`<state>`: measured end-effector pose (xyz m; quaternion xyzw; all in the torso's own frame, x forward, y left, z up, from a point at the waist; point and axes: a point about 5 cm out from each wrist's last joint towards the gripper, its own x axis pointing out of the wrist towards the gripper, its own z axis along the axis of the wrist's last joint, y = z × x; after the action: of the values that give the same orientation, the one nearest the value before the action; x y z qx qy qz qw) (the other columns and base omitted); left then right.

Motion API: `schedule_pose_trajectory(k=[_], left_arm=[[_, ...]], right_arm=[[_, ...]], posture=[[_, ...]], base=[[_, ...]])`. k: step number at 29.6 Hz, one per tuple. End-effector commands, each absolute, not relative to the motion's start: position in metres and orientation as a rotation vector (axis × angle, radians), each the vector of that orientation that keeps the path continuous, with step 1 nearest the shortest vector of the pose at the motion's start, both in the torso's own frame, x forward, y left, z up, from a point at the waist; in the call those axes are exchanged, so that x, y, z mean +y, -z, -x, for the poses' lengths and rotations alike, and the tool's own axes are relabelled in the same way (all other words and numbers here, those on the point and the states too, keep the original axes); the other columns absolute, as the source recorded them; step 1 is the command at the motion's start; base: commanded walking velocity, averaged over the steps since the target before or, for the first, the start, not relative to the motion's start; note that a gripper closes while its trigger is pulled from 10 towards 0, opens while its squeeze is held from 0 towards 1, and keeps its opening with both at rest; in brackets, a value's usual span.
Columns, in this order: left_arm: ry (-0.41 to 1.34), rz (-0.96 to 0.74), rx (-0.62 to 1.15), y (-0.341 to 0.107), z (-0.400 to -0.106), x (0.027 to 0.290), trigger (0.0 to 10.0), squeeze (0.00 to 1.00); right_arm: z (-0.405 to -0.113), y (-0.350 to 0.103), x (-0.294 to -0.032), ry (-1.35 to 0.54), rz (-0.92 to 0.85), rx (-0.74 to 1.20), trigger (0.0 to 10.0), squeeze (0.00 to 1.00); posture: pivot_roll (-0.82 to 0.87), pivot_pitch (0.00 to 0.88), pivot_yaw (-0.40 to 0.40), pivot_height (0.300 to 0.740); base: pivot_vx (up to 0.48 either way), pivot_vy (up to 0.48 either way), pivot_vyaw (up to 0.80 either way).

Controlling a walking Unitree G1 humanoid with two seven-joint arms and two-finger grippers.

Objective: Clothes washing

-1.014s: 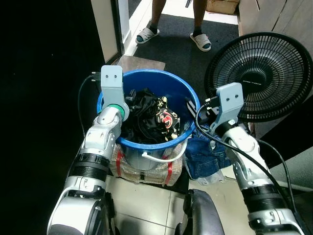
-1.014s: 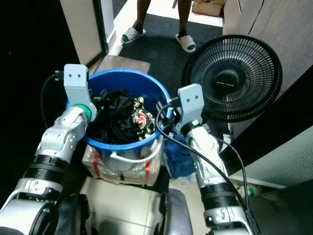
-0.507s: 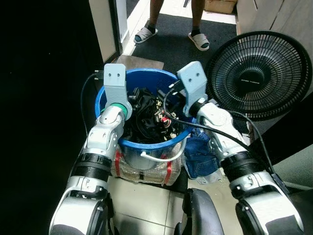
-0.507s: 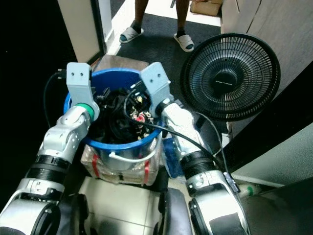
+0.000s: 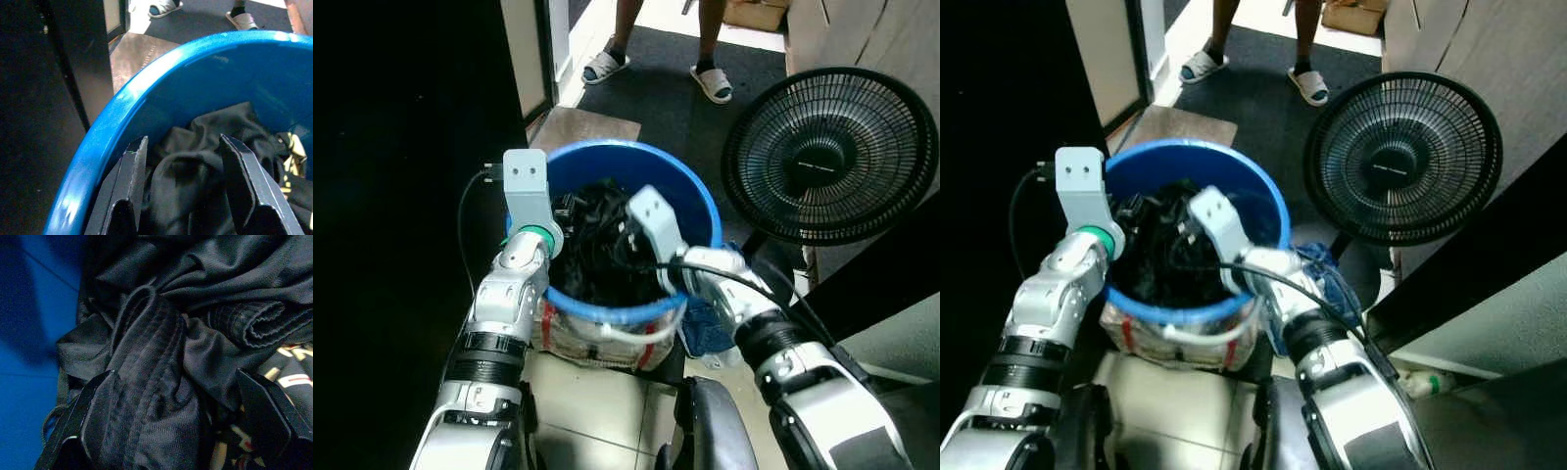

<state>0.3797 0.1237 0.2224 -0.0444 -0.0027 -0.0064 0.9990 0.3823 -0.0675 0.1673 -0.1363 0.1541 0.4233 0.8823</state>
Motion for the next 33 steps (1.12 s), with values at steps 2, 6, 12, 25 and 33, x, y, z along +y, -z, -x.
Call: schedule_pose_trajectory(k=[2, 6, 12, 25, 33], left_arm=[[0.032, 0.09, 0.025, -0.215, -0.376, 0.117, 10.0, 0.0], [0.047, 0.095, 0.035, -0.214, -0.372, 0.111, 10.0, 0.0], [0.052, 0.1, 0.042, -0.212, -0.369, 0.109, 10.0, 0.0], [0.076, 0.098, 0.044, -0.215, -0.37, 0.103, 10.0, 0.0], [0.078, 0.094, 0.044, -0.216, -0.369, 0.105, 10.0, 0.0]], right_arm=[[-0.371, -0.131, -0.074, -0.905, 0.305, 0.469, 10.0, 0.0], [-0.379, -0.134, -0.084, -0.816, 0.331, 0.465, 10.0, 0.0], [-0.382, -0.134, -0.102, -0.739, 0.255, 0.49, 10.0, 0.0], [-0.372, -0.112, -0.118, -0.715, 0.224, 0.549, 0.0, 0.0], [-0.38, -0.132, -0.108, -0.689, 0.146, 0.405, 0.0, 0.0]], posture=[[0.04, 0.3, -0.053, 0.565], [0.04, 0.303, -0.058, 0.565], [0.04, 0.309, -0.052, 0.565], [0.04, 0.312, -0.034, 0.565], [0.05, 0.308, -0.02, 0.565]], base=[[0.0, 0.0, 0.0], [0.0, 0.0, 0.0], [0.0, 0.0, 0.0], [0.0, 0.0, 0.0], [0.0, 0.0, 0.0]])
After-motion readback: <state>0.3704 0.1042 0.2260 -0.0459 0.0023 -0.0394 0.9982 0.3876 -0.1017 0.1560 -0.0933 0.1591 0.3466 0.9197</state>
